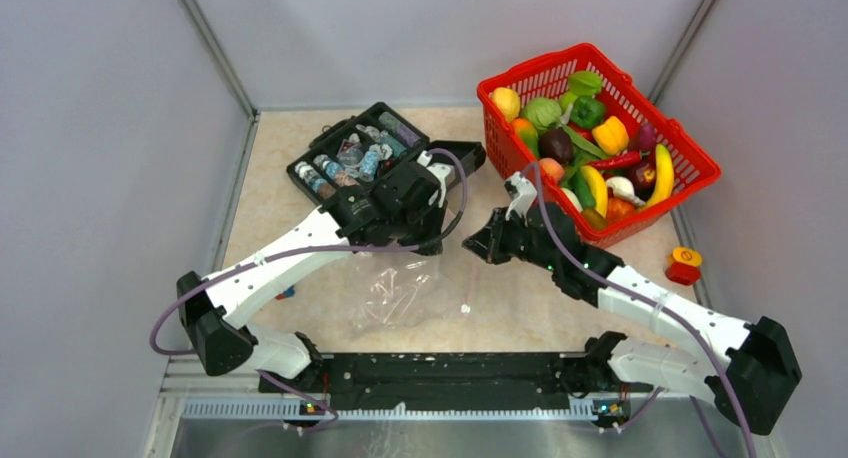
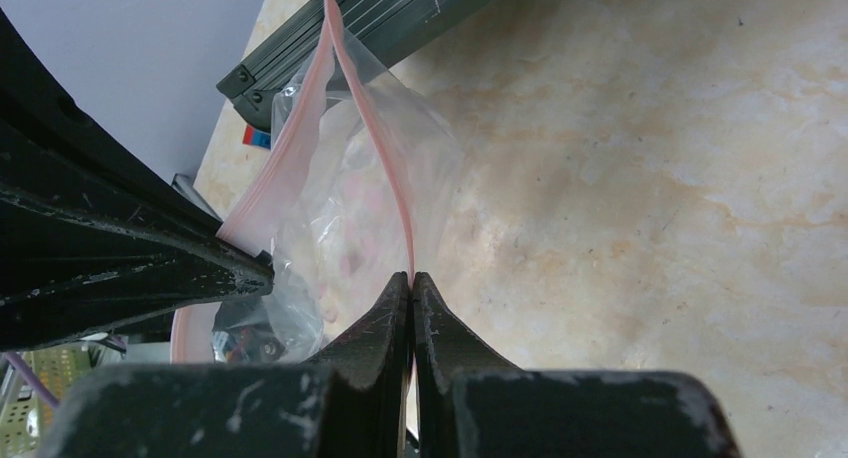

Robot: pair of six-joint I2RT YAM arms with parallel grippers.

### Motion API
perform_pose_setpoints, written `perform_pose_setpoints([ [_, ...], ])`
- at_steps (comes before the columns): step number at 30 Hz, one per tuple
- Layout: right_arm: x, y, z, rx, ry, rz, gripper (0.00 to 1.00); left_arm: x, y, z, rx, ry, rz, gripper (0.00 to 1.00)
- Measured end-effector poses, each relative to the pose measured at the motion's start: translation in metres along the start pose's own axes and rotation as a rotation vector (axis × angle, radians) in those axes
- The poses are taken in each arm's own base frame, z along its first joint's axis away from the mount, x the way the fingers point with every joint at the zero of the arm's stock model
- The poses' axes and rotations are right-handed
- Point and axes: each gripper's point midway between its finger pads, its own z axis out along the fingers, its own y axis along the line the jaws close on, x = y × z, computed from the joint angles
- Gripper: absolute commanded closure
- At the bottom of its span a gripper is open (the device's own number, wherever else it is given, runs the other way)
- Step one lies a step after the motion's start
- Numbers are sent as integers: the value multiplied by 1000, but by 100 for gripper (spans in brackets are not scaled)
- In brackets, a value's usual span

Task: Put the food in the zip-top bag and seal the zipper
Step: Open the zipper of the food storage bag, then pick up the fake vegetable from the bin.

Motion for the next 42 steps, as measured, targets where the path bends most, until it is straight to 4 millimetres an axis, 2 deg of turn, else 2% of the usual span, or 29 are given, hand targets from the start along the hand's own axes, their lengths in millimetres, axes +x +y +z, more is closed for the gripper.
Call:
perform_pose_setpoints([
  [1,0,0,-1,2,-2,-4,100,1,1,0,-3,4,3,100],
  [4,1,-2,-3,9,3,-15,73,0,0,1,-2,1,4,100],
  [7,0,-1,-8,6,-2,-41,54,-3,-1,1,5,-11,4,100],
  [8,-2,-1,-12,5,-10,-57,51,-4,-2,1,9,-19,4,100],
  [13,-25,2,-41,30,-91,-136,50,-11,1,-1,6,-82,4,100],
  [19,-82,20,-80,82,-251,-230,50,-20,-2,-11,31,-145,5,100],
  [21,-106,21,-93,134,-318,-253,46,-22,-4,-12,41,-160,5,100],
  [26,-156,5,-120,354,-434,-294,41,-20,-6,-11,62,-162,8,100],
  [29,-190,-19,-134,521,-486,-285,28,-18,-8,-10,75,-156,10,100],
  [32,-213,-59,-144,679,-506,-246,26,-17,-10,-9,89,-153,16,100],
  [35,-219,-112,-148,794,-459,-173,24,-17,-12,-11,101,-156,22,100],
  [37,-219,-140,-150,836,-431,-118,21,-17,-13,-13,110,-160,29,100],
  [39,-219,-164,-152,860,-410,-65,21,-16,-13,-13,113,-162,31,100],
  [42,-221,-188,-155,871,-401,-5,21,-15,-13,-13,117,-162,35,100],
])
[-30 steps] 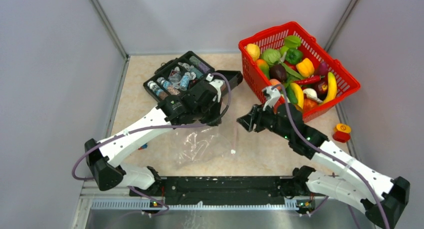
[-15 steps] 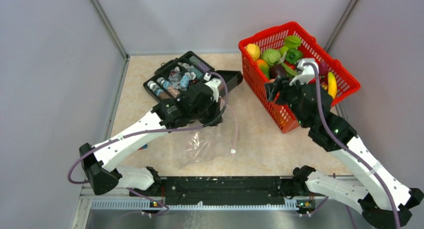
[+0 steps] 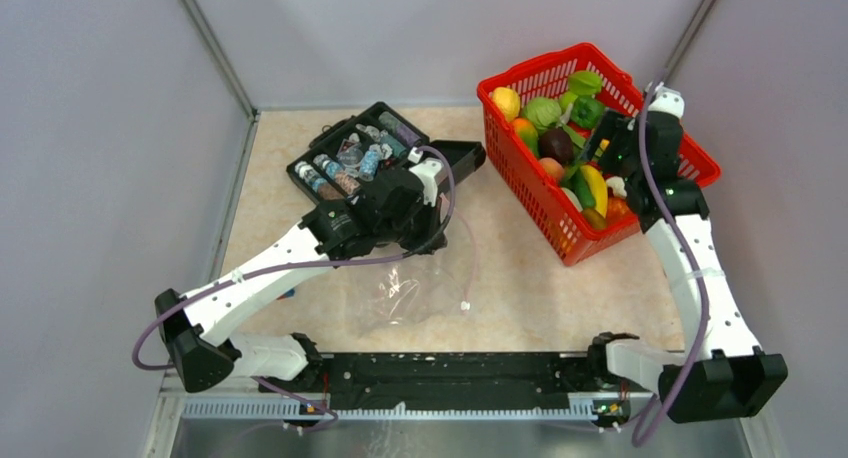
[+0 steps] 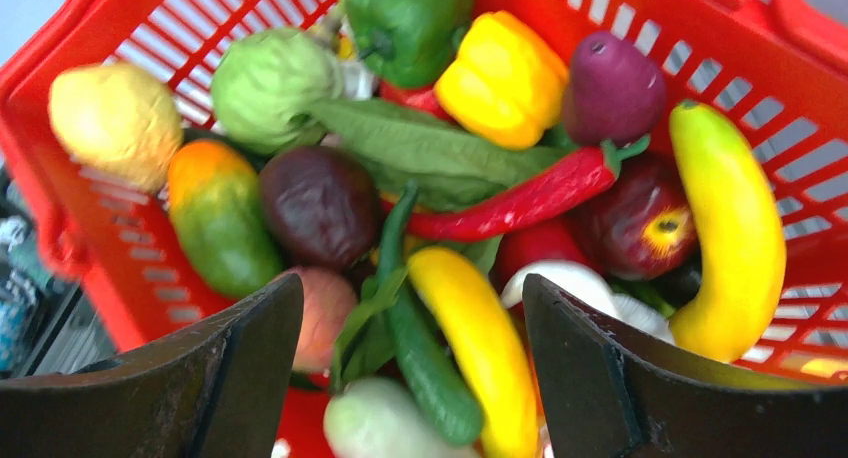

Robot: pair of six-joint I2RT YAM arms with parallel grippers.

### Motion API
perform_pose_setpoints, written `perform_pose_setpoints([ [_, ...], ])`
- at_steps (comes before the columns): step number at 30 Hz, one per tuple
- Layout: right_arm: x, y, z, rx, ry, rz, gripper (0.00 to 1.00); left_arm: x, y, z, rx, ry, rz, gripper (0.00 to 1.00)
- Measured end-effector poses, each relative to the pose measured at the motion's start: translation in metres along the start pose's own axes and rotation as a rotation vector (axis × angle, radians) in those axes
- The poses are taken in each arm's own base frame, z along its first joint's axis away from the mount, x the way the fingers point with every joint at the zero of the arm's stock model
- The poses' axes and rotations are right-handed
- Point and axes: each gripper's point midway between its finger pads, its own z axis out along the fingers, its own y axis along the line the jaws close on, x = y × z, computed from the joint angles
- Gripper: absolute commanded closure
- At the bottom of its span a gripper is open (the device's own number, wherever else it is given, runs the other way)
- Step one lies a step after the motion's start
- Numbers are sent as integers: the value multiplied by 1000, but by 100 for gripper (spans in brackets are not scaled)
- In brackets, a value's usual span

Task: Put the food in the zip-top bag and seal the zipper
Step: Pick up the fake vegetable from the bin.

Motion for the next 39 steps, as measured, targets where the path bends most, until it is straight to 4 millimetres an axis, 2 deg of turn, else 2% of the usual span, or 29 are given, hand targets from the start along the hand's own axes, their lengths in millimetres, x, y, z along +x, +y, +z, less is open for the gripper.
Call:
perform_pose_setpoints([
  [4,-10,-14,34,29,13,39,21,2,0,1,5,4,2,100],
  [10,-17,-3,100,3,34,37,22,2,-1,2,12,4,4,100],
  [14,-16,19,137,-97,70,22,23,2,-1,2,14,1,8,100],
  [19,-12,60,165,-292,127,-16,19,3,0,4,15,4,22,100],
  [22,-16,80,187,-342,144,-49,18,3,0,4,17,4,30,100],
  [25,-4,98,207,-351,179,-99,17,4,0,4,18,7,31,100],
  [27,11,110,216,-355,216,-125,16,4,0,4,18,8,31,100],
  [31,36,114,238,-312,255,-162,16,4,0,4,18,8,30,100],
  [34,38,108,239,-281,260,-167,20,4,0,4,17,8,30,100],
  [39,41,107,239,-229,252,-203,11,4,0,4,17,8,29,100],
])
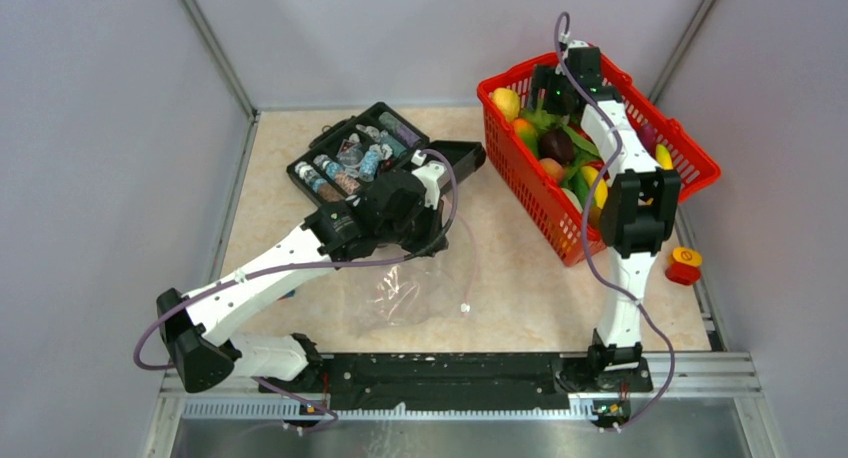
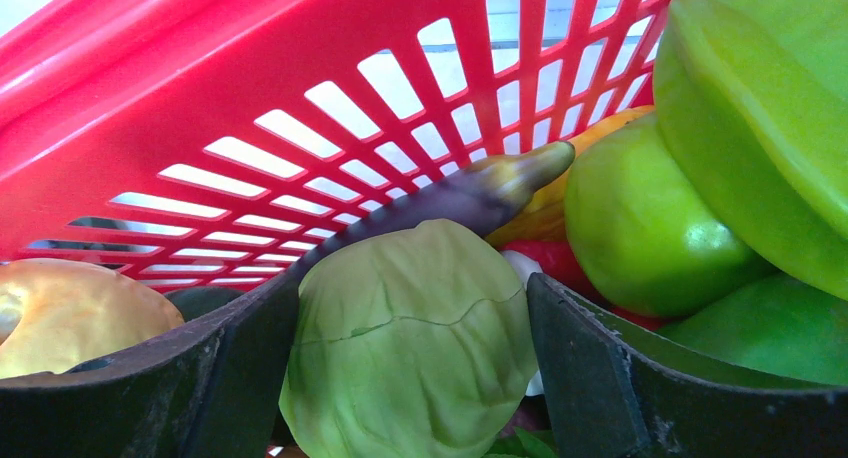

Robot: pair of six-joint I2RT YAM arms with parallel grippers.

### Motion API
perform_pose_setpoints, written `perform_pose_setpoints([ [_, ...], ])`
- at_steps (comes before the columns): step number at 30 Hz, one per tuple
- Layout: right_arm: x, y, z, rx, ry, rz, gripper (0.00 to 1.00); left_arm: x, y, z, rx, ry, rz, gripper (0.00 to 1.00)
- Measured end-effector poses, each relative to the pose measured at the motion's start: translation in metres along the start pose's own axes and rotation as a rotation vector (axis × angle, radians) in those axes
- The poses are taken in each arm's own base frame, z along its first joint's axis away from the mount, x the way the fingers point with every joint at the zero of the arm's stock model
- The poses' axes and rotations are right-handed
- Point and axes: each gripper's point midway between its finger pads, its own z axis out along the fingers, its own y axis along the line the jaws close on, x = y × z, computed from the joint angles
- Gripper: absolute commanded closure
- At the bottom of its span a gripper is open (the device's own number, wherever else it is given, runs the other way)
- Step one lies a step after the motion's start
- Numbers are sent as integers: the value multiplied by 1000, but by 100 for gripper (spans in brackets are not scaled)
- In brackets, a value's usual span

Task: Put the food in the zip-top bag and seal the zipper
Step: Pick up the fake vegetable from the bin.

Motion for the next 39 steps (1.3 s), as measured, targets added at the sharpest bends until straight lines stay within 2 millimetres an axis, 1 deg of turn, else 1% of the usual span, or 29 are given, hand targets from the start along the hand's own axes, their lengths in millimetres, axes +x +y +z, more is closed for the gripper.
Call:
perform_pose_setpoints([
  [1,0,0,0,10,1,-5,7,0,0,0,0,0,0,100],
  [2,2,0,-1,18,6,-12,6,0,0,0,0,-1,0,100],
  [7,12,3,-4,30,49,-37,5,-1,1,-1,-5,-7,0,100],
  [8,12,3,-4,31,50,-43,10,-1,1,-1,-5,-7,0,100],
  [11,14,4,-6,32,63,-49,32,-1,1,-1,-5,-7,0,100],
  [13,13,4,-7,33,62,-46,42,-1,1,-1,-5,-7,0,100],
  [14,14,3,-6,34,55,-40,49,-1,1,-1,-5,-7,0,100],
  [16,17,2,-9,37,33,-23,69,-1,1,-1,-5,-7,0,100],
  [17,17,2,-12,37,21,-22,71,-1,1,-1,-5,-7,-1,100],
  [20,15,2,-28,41,-24,-2,72,-1,1,-1,-6,-9,0,100],
  [23,6,0,-51,56,-79,12,73,-2,1,-3,-6,-14,0,100],
  [29,-26,-11,-108,82,-233,50,76,-3,0,-5,-2,-19,-3,100],
  [31,-33,-17,-126,87,-290,69,76,-1,1,-5,-2,-16,-3,100],
  [33,-35,-23,-145,80,-343,97,76,-1,1,-5,-1,-15,-3,100],
  [35,-36,-28,-154,77,-363,119,76,0,1,-6,0,-16,-4,100],
  [37,-37,-28,-163,50,-382,141,76,0,1,-7,1,-19,-4,100],
  [39,-36,-24,-171,7,-394,162,76,0,1,-7,1,-19,-6,100],
])
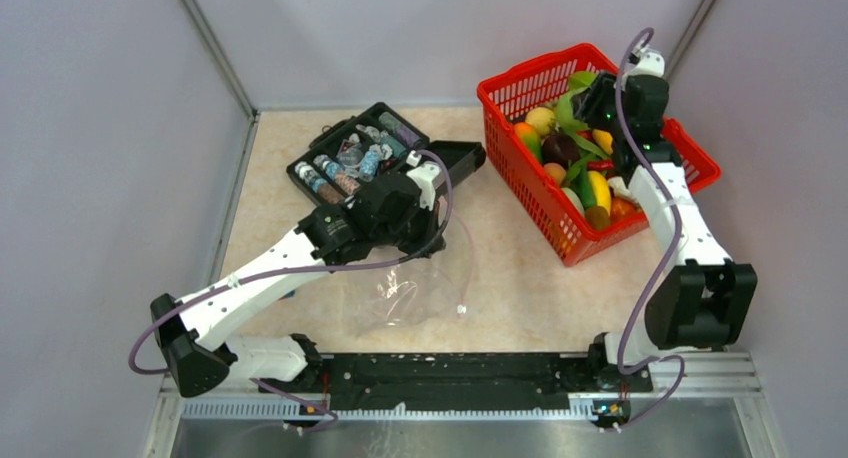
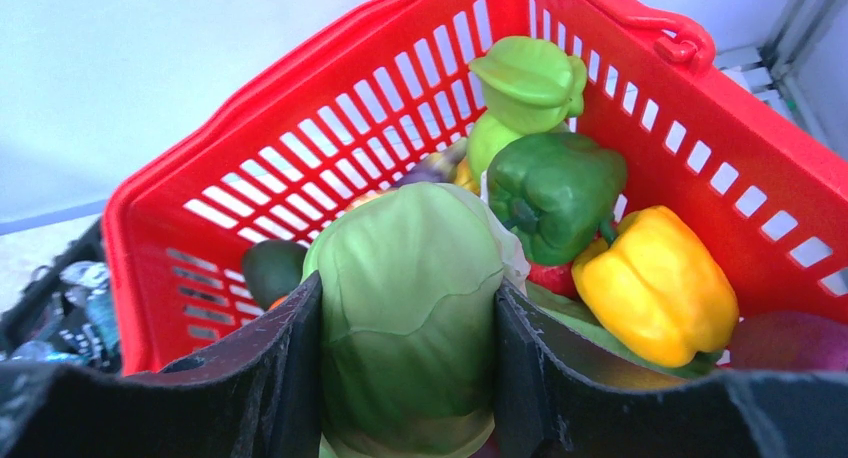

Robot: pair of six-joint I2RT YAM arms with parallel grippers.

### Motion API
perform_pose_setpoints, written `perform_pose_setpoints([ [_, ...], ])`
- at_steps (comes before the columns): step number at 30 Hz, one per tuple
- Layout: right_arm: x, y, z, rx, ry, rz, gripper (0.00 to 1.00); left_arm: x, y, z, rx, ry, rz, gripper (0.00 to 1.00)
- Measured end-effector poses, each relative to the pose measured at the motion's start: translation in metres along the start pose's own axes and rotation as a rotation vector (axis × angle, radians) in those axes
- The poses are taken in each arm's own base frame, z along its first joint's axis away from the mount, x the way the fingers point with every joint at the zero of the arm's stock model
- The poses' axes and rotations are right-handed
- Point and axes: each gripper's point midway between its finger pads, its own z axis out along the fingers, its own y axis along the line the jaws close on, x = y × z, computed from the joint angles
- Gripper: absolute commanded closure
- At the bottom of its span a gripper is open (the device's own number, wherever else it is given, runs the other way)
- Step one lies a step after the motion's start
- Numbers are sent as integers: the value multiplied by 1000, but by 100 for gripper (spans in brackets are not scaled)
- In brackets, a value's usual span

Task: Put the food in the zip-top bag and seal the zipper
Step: Pick up the fake vegetable from the bin, then place the fake vegetable in the zipper food storage bag.

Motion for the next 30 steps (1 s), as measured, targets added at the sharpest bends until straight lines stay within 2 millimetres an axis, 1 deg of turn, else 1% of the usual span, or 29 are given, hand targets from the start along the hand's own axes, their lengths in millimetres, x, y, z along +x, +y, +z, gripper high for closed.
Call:
perform_pose_setpoints([
  [3,3,15,-17,-95,3,33,76,1,0,0,0,1,-1,100],
  [5,5,35,-34,-204,9,51,76,1,0,0,0,0,-1,100],
  [8,6,63,-70,-363,2,77,75,0,-3,0,16,-1,-2,100],
  [10,7,76,-95,-442,-14,92,75,-1,-6,1,34,-5,-5,100],
  [12,11,89,-126,-530,-31,109,75,-3,-9,1,45,-13,-7,100],
  [16,22,112,-172,-684,-29,116,75,-6,-11,1,55,-22,-9,100],
  [17,27,119,-181,-725,-17,116,75,-6,-11,2,58,-21,-9,100],
  [19,44,133,-198,-811,26,118,75,-5,-12,2,61,-18,-9,100],
  [22,77,148,-216,-909,123,135,75,-5,-12,2,63,-15,-12,100],
  [23,91,152,-224,-939,165,146,75,-4,-12,3,62,-13,-13,100],
  [26,123,165,-244,-1011,258,169,75,-4,-12,5,62,-10,-16,100],
  [30,146,183,-268,-1107,336,162,75,-4,-13,7,64,-7,-17,100],
])
